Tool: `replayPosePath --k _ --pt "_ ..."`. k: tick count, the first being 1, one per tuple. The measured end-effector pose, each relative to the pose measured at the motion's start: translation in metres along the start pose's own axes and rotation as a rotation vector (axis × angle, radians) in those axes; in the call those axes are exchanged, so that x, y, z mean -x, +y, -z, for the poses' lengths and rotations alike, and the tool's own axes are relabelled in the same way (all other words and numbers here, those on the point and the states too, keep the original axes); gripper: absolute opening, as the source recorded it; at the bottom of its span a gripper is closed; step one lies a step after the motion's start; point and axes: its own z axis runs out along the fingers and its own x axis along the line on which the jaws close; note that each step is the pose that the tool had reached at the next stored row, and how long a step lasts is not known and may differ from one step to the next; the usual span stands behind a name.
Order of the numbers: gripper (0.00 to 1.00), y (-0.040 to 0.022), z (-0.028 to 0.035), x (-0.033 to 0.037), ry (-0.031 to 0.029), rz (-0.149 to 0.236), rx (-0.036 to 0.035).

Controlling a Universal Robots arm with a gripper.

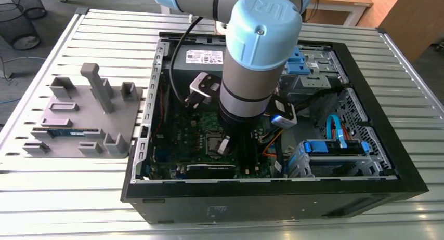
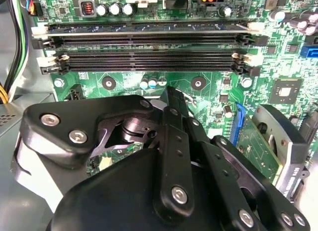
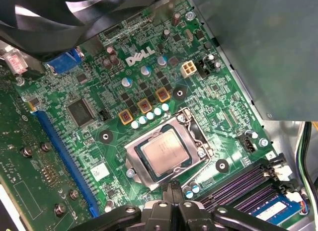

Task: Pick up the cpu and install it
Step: 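Install the first cpu locking lever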

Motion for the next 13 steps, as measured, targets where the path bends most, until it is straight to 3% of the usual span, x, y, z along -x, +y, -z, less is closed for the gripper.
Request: replayPosePath --k 1,4,6,11,13 --pt "0.11 -0.0002 -0.0001 0.0001 0.0038 0.0 0.0063" --pt "0.11 -0.0007 -0.0005 0.0004 0.0276 -0.003 0.045" --pt "0.11 -0.001 -0.0007 0.0006 0.0393 -0.004 0.0645" --pt "0.11 -0.0015 -0.0009 0.0009 0.0566 -0.007 0.0933" --pt "0.11 -0.0015 -0.0007 0.0009 0.0592 -0.007 0.097"
